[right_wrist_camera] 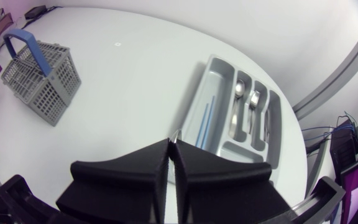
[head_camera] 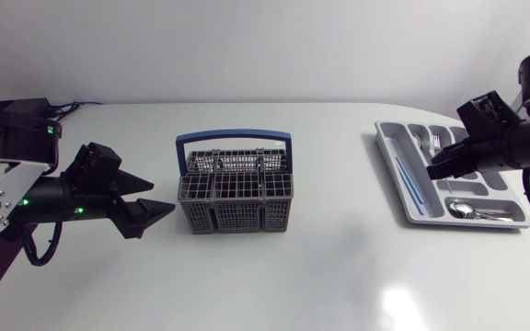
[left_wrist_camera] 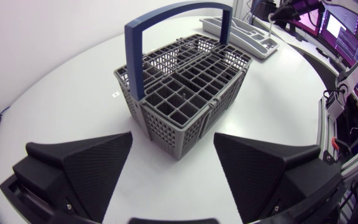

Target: Unload the cutlery basket into the drawer organizer.

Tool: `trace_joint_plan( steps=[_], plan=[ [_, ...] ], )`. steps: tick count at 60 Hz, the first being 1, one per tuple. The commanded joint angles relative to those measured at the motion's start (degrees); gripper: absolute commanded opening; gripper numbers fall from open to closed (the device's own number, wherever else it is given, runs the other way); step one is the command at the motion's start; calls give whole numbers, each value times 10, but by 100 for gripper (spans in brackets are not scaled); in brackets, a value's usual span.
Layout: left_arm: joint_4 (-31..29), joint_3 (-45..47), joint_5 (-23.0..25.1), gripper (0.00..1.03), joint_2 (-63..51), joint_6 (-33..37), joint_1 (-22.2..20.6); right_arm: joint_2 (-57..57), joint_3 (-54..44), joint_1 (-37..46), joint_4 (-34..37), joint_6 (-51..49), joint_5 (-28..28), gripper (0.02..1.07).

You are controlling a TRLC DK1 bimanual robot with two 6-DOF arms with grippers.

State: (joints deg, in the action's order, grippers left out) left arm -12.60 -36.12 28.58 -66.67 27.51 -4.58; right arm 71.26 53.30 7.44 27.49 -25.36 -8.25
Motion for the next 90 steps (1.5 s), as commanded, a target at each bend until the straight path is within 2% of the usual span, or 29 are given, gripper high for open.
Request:
trace_joint_plan(
  steps=[1, 20, 41, 48, 50, 55, 64, 78, 82, 90],
  plan=[
    [-3, 4, 0, 92, 3, 10, -3, 19, -20, 35, -24, -48, 10, 7],
    [-6, 3, -7, 92, 6, 9, -3, 144, 8, 158, -113, -116, 21, 8],
    [-8, 7, -19, 92, 8, 8, -3, 250, 31, 202, -194, -139, 61, 8],
    [-8, 7, -19, 92, 9, 8, -2, 269, 32, 203, -201, -147, 78, 8],
    [-8, 8, -19, 92, 9, 8, -2, 272, 29, 203, -202, -147, 80, 15],
    [-8, 9, -19, 92, 9, 8, -3, 272, 19, 201, -208, -147, 83, 23],
    [-8, 10, -19, 92, 9, 8, -3, 254, -2, 196, -206, -147, 91, 28],
    [-8, 11, -19, 92, 10, 10, -3, 216, -25, 188, -195, -146, 104, 61],
    [-8, 11, -19, 92, 11, 10, -3, 196, -31, 181, -190, -145, 104, 65],
    [-8, 11, -19, 92, 13, 8, -3, 131, -41, 153, -158, -130, 102, 65]
  ],
)
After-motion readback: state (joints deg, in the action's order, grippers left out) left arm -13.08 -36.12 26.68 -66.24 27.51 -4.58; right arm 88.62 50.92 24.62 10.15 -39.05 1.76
